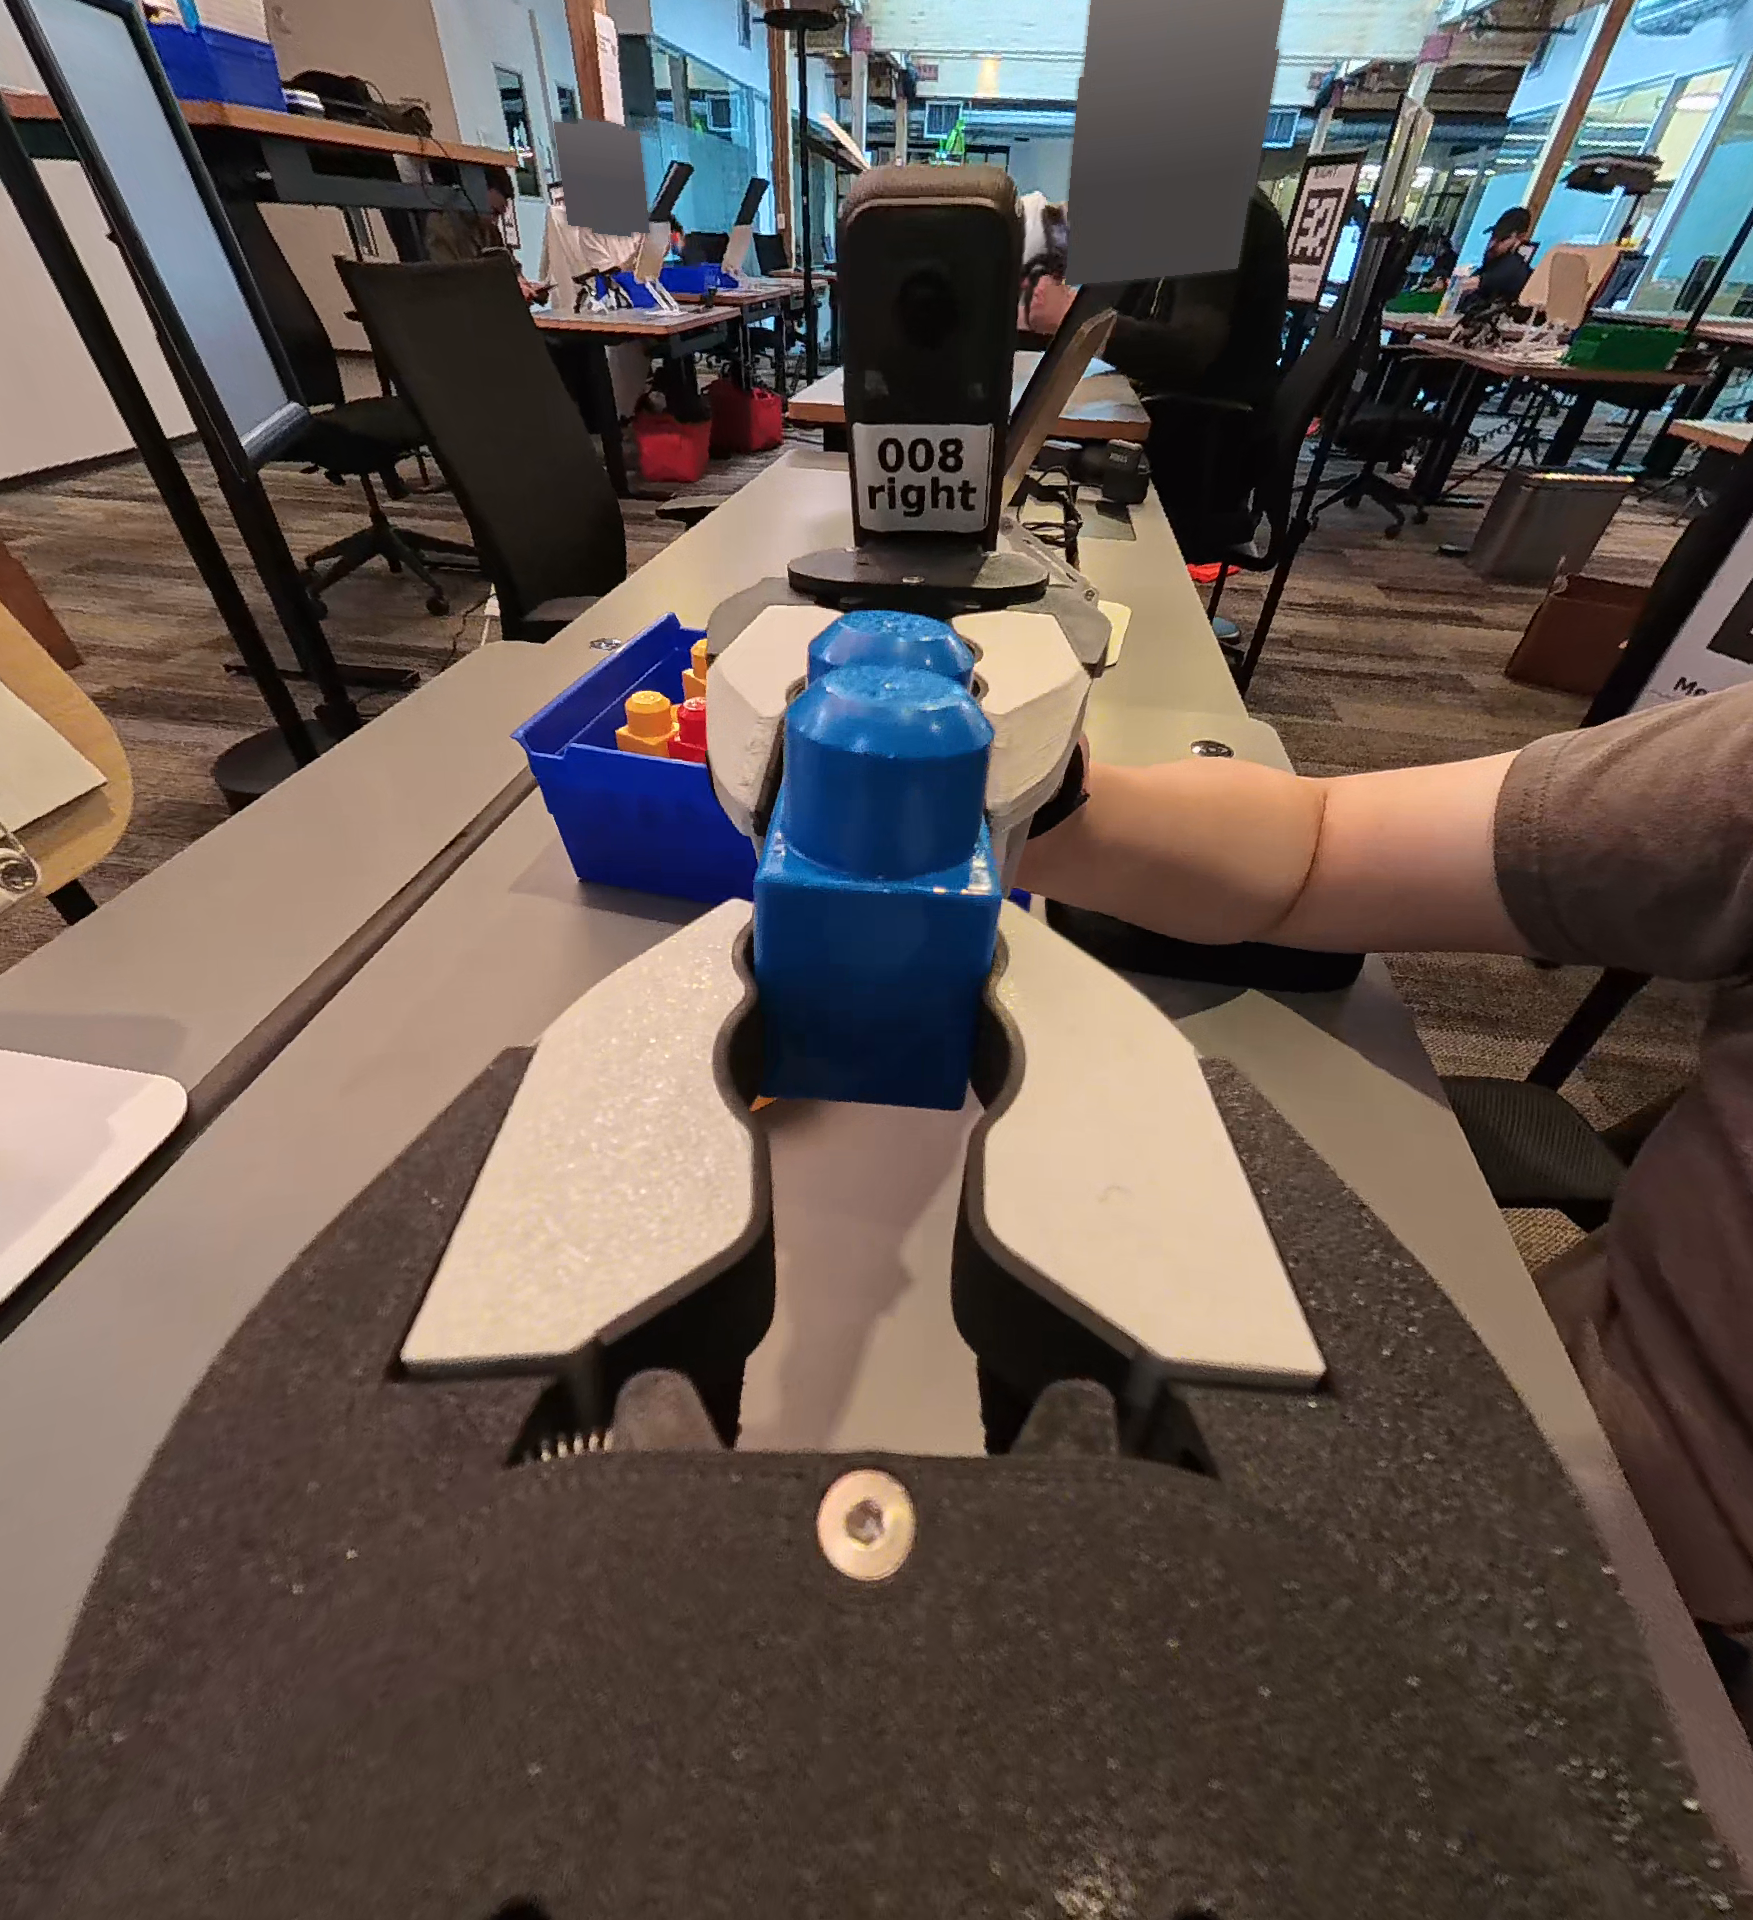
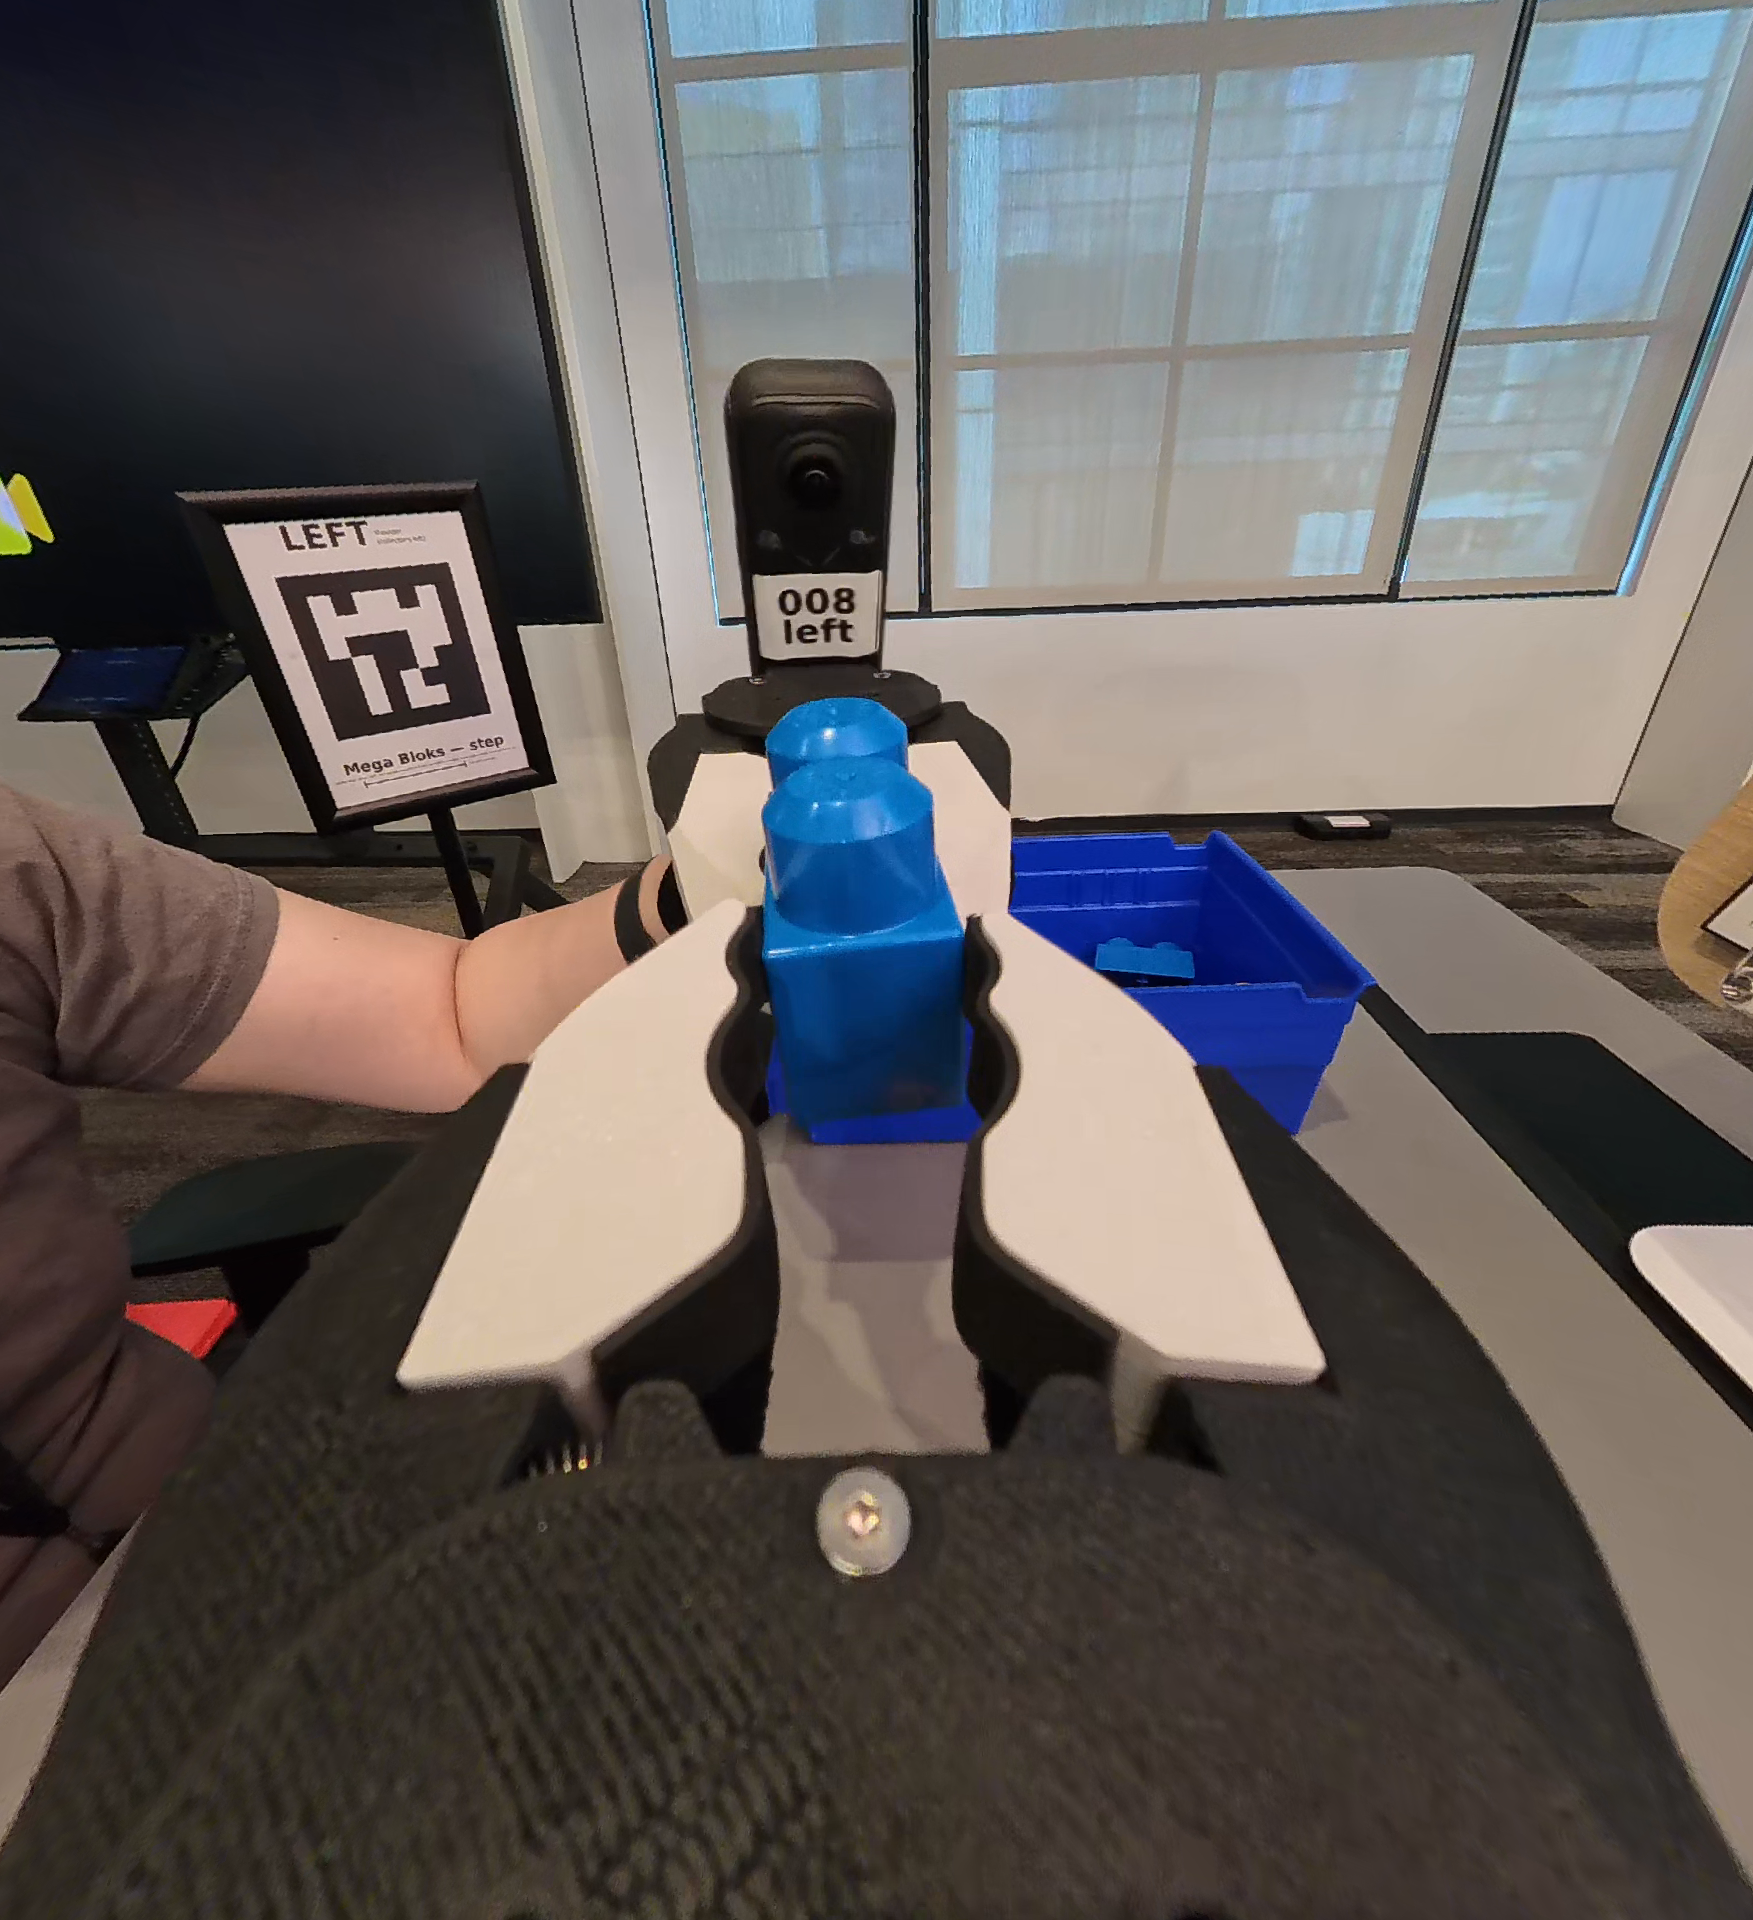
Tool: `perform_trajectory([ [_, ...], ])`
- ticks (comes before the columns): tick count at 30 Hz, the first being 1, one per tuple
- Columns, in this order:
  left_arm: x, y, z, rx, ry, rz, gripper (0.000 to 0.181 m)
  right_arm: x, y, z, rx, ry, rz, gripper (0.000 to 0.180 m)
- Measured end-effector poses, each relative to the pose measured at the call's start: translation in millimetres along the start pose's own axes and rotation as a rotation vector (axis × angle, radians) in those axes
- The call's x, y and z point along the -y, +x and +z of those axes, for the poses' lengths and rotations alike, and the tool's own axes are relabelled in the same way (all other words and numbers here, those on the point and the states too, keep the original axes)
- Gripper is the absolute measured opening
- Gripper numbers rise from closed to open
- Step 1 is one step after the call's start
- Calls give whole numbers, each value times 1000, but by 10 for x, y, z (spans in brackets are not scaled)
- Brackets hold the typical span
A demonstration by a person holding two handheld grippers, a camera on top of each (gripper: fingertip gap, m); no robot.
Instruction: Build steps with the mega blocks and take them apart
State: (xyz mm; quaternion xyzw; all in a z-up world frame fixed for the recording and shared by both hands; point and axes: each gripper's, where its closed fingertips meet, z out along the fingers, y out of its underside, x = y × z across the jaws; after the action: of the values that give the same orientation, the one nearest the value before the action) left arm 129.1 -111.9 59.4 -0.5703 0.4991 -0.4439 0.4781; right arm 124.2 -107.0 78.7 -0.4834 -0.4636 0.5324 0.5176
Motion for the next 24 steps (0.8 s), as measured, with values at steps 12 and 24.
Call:
perform_trajectory([
  [12,180,-53,-151,10,78,-32,36,267,139,-247,-150,-35,-187,51],
  [24,563,-166,-781,174,144,71,36,-1545,616,-1680,-503,-1277,400,38],
])
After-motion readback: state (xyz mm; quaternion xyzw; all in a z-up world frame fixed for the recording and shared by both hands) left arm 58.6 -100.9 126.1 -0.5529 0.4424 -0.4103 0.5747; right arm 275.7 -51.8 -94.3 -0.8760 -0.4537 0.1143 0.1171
